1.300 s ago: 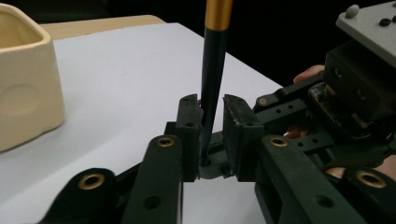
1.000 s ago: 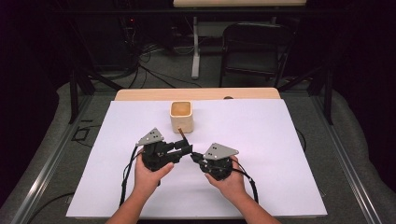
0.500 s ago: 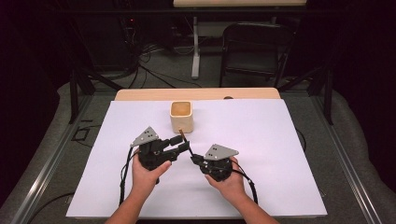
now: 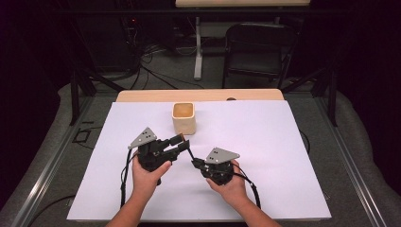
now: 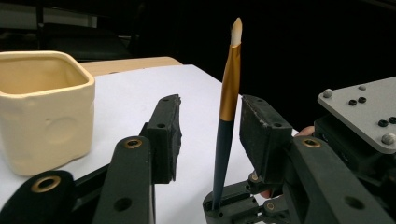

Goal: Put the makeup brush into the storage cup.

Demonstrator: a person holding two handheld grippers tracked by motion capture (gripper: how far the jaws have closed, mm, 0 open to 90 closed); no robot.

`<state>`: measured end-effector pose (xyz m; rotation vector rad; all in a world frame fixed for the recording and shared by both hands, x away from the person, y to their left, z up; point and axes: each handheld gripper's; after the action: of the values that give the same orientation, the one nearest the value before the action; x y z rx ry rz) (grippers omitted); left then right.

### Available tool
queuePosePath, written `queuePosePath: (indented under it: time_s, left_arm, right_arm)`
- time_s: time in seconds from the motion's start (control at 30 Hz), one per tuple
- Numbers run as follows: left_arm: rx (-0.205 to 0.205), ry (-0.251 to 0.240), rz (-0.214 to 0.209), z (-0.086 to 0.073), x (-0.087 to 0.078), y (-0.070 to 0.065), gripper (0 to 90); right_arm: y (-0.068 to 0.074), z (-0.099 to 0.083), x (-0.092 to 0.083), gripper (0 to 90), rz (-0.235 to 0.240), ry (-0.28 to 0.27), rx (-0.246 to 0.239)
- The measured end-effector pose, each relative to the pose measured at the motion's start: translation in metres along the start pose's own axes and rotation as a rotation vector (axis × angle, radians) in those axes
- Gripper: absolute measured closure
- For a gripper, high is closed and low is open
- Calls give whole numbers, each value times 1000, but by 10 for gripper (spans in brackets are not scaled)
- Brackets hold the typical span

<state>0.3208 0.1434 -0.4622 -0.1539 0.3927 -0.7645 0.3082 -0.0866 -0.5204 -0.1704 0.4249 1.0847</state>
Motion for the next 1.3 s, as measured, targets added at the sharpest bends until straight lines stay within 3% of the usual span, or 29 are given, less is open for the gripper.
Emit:
queuePosePath:
  time_s: [0.1,0.13,0.83,1.3]
  left_arm:
    - [-3,-6,-4,0,0,-1,594]
    - [-3,-6,-4,0,0,-1,638]
    - [-22,-5,-12,0,-2,-1,823]
    - [-23,2,-15,0,-2,0,835]
  right_arm:
    - [0,0,0,855,0,0,0]
    - [0,0,0,855,0,0,0]
    - [1,-3,5,855,14,23,0]
    - [1,-3,6,855,16,28,3]
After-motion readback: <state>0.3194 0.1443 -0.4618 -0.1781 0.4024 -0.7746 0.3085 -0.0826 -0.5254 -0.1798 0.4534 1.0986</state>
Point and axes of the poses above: each handheld gripper's, and its own axes: x roughly forward along the jaws, z roughly out of its top, y roughly to its left, and after that the axes turned 9 degrees about z, right-handed
